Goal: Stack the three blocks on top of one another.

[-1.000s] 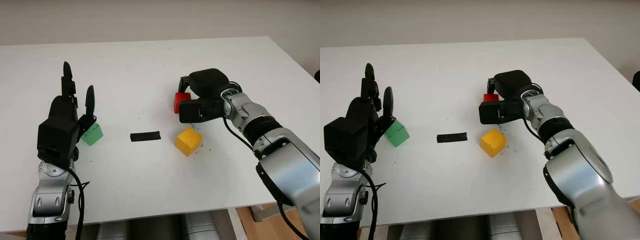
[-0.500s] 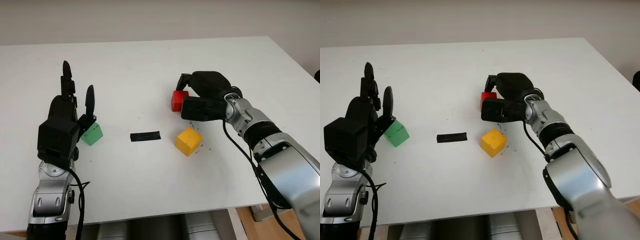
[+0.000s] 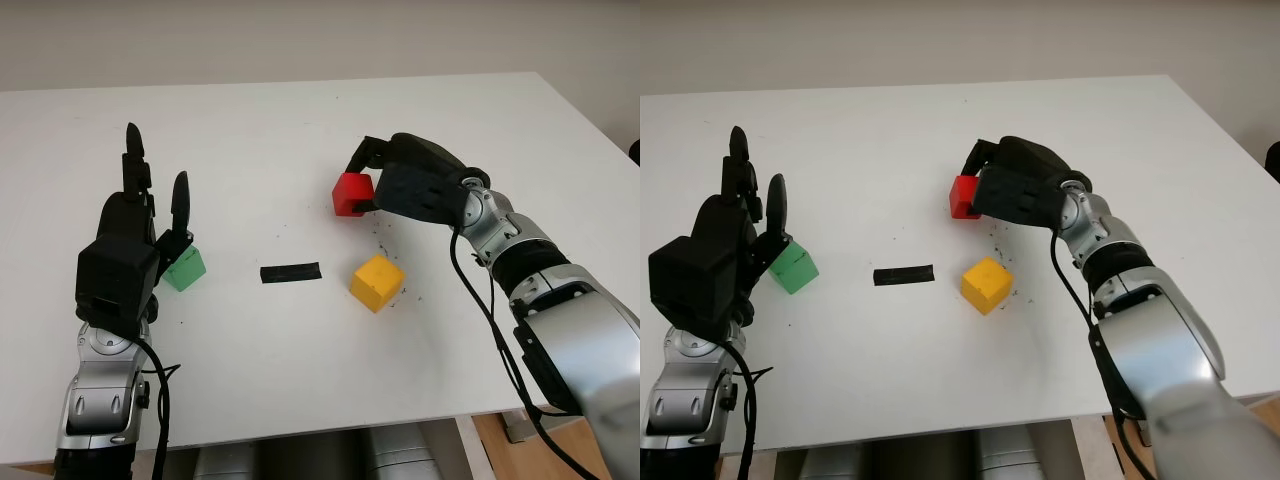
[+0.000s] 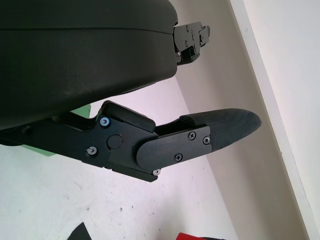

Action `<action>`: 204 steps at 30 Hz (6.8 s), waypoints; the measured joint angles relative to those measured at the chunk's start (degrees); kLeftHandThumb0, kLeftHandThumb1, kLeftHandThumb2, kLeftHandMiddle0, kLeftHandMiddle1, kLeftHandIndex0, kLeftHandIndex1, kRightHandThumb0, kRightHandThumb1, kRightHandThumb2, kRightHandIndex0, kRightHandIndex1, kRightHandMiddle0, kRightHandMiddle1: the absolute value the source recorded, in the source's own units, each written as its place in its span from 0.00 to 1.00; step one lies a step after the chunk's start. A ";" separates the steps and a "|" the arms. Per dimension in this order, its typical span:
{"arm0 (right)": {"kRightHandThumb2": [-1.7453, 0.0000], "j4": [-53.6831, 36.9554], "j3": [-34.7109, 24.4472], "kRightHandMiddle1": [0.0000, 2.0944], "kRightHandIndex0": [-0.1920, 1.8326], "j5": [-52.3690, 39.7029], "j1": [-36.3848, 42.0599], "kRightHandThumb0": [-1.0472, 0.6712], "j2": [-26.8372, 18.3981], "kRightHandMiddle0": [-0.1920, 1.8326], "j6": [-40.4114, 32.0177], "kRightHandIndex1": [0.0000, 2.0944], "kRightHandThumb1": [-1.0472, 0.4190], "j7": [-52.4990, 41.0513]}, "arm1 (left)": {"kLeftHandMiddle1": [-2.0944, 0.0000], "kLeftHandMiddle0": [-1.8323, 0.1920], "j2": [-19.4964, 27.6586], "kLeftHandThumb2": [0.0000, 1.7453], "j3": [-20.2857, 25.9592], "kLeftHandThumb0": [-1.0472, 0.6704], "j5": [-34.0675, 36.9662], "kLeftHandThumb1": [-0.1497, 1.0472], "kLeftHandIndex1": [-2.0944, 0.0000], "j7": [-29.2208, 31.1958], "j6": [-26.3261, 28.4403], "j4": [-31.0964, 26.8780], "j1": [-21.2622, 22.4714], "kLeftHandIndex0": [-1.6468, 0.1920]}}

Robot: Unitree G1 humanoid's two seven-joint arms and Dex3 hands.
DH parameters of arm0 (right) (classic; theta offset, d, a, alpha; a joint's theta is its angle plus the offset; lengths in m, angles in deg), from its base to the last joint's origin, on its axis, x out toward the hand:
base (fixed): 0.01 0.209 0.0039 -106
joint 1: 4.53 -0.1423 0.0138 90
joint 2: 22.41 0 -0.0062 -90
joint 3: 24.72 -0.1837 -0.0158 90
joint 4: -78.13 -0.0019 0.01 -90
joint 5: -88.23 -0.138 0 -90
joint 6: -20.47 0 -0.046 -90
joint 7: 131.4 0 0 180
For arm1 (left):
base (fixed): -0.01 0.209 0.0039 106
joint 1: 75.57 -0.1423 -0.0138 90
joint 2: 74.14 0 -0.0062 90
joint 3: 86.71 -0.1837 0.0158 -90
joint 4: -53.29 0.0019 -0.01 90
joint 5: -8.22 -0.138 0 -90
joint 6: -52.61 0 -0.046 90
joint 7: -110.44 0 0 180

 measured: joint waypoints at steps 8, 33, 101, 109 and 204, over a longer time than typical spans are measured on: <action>0.97 -4.40 -0.55 0.69 0.32 -1.43 -1.32 0.38 -0.49 0.28 1.68 0.03 0.08 -11.48 | 0.99 1.00 -0.04 0.39 0.00 0.16 0.04 1.00 0.98 0.12 0.22 -0.02 -0.08 1.00; 0.97 -18.76 3.64 0.75 0.34 -0.90 -1.59 0.32 1.68 0.31 3.01 0.03 0.09 -28.00 | 1.00 1.00 -0.80 0.39 -0.35 0.16 -0.43 1.00 0.99 -0.24 1.30 -0.11 -0.03 1.00; 0.97 -12.98 4.56 0.50 0.18 -1.20 3.10 0.23 5.31 0.17 5.50 0.01 0.07 -25.09 | 1.00 1.00 -1.86 0.38 -0.18 0.17 -0.14 1.00 1.00 -0.43 2.05 -2.11 -1.73 1.00; 0.97 -12.12 4.57 0.13 0.04 -1.01 3.10 0.15 5.29 0.07 7.72 0.00 0.08 -24.41 | 1.00 1.00 -1.86 0.38 -0.17 0.16 -0.16 1.00 1.00 -0.43 2.05 -2.11 -1.73 1.00; 0.97 -32.38 -0.18 0.39 0.20 11.37 19.74 0.20 -21.96 0.23 35.37 0.03 0.12 -9.12 | 0.99 1.00 -1.83 0.39 -0.60 0.16 -1.31 1.00 0.99 0.00 3.36 -3.96 -2.08 1.00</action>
